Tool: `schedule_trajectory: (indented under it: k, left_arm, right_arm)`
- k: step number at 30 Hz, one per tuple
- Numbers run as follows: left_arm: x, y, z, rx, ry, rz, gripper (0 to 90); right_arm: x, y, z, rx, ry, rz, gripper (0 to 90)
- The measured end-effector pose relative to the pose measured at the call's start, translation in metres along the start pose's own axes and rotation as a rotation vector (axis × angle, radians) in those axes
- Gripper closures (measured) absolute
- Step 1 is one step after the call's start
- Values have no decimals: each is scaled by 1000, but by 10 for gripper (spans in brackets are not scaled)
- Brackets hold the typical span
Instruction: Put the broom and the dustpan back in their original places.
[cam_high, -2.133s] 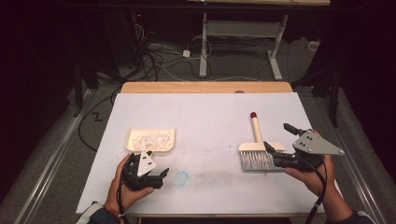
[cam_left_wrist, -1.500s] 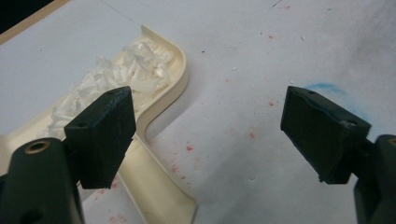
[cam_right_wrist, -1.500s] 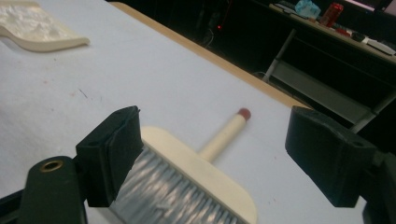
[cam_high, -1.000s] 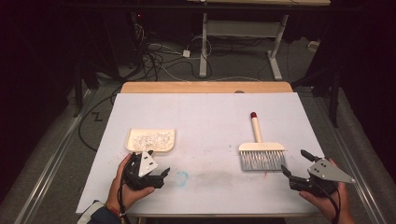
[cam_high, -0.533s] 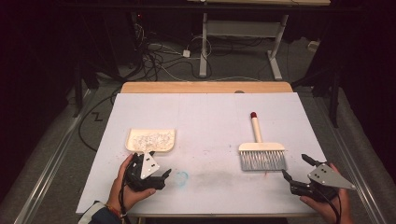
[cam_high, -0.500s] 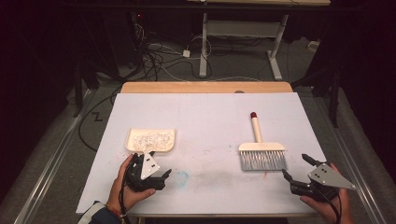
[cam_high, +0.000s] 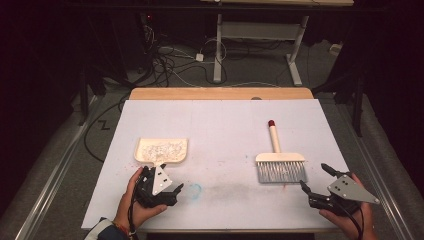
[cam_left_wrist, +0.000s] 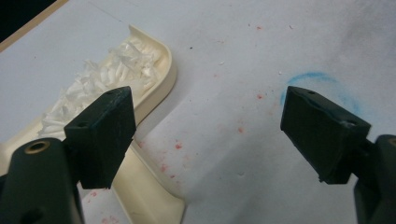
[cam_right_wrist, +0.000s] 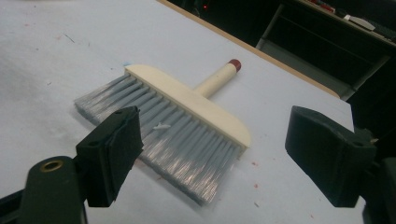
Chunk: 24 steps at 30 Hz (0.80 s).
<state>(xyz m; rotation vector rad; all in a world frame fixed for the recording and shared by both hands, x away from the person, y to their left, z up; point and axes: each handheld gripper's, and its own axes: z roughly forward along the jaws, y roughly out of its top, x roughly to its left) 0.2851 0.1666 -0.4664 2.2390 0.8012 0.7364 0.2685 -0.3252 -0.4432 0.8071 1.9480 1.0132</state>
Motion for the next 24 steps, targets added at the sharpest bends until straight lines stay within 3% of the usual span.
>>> schedule_trajectory:
  k: [13, 18, 24]
  left_arm:
    - [-1, -1, -1, 15, 18, -3, 178]
    - [-1, -1, 0, 22, 27, -4, 178]
    - [-2, 0, 2, 28, 14, 10, 179]
  right_arm:
    - [2, 3, 4, 7, -7, -19, 190]
    - [-2, 2, 8, -8, 25, -6, 190]
    - [-2, 1, 11, 6, 25, -25, 190]
